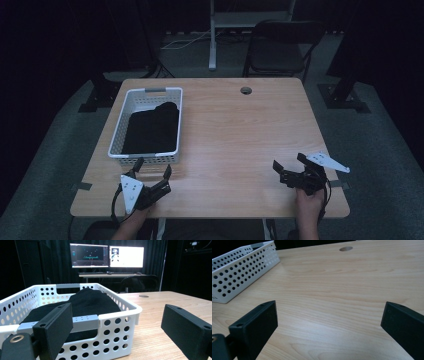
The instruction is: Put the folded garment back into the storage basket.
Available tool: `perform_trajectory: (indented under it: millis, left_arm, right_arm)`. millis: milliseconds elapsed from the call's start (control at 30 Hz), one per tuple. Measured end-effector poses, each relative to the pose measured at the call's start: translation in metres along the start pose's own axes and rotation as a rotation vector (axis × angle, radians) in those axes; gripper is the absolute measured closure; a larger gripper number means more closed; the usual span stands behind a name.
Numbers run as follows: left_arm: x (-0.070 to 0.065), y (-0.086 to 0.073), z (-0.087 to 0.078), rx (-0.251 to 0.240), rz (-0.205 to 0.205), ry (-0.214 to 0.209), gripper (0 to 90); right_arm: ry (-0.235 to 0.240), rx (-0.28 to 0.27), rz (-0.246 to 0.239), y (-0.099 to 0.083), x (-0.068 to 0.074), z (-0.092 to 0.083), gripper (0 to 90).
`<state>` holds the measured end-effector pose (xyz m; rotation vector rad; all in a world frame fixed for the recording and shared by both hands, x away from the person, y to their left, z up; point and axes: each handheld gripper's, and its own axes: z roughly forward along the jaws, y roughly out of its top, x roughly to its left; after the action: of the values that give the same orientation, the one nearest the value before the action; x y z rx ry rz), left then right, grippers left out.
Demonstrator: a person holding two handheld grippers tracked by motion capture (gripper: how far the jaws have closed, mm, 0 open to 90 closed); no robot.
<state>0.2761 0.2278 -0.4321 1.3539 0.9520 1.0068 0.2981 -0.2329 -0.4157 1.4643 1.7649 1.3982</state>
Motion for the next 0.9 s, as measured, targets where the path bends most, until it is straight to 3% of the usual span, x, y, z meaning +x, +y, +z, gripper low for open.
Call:
perform_trajectory:
  millis: [333,500,733,900]
  left_arm:
    - [0.000,0.000,-0.001,-0.009,-0.003,0.005,11.7]
    - [0.000,0.000,-0.001,-0.011,-0.003,0.005,11.7]
    - [0.000,0.000,-0.001,-0.009,-0.003,0.005,11.7]
    - [0.000,0.000,-0.001,-0.007,-0.003,0.005,11.7]
  right_arm:
    - [-0.052,-0.005,0.045,-0.016,-0.006,-0.003,1.0]
    - [-0.086,0.004,0.034,-0.017,-0.004,0.000,1.0]
    - [-0.147,0.062,0.010,-0.016,0.000,0.009,1.0]
    - [-0.155,0.074,0.000,-0.016,0.001,0.010,1.0]
